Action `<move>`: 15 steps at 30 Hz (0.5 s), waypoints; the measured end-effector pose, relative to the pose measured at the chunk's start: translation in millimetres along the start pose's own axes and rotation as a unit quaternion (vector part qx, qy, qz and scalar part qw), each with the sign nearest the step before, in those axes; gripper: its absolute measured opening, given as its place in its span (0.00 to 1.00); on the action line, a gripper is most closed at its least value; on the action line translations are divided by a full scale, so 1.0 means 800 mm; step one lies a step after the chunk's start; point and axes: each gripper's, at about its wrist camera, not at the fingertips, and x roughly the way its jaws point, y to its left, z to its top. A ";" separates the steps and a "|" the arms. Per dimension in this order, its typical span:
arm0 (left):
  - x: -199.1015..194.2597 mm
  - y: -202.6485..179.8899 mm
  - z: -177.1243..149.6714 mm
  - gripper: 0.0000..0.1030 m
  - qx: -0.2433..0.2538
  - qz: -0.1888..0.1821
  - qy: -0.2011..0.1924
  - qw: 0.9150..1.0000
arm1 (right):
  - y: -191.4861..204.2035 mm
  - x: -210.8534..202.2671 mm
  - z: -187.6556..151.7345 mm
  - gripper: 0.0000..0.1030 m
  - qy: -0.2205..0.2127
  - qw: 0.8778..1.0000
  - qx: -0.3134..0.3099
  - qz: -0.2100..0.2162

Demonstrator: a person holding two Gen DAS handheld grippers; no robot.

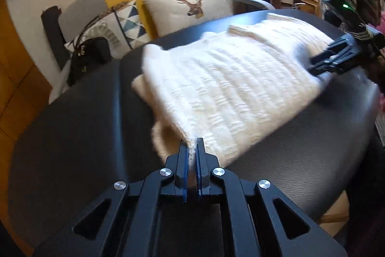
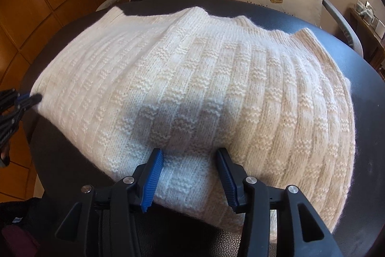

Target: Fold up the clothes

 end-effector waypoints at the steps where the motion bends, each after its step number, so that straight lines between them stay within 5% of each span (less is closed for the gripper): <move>1: -0.004 -0.009 -0.001 0.04 0.012 0.015 -0.001 1.000 | -0.006 -0.003 -0.004 0.46 -0.002 1.000 0.000 -0.001; 15: -0.021 -0.019 0.002 0.05 0.019 0.054 -0.002 0.998 | 0.016 -0.022 -0.031 0.47 -0.014 1.000 0.001 -0.015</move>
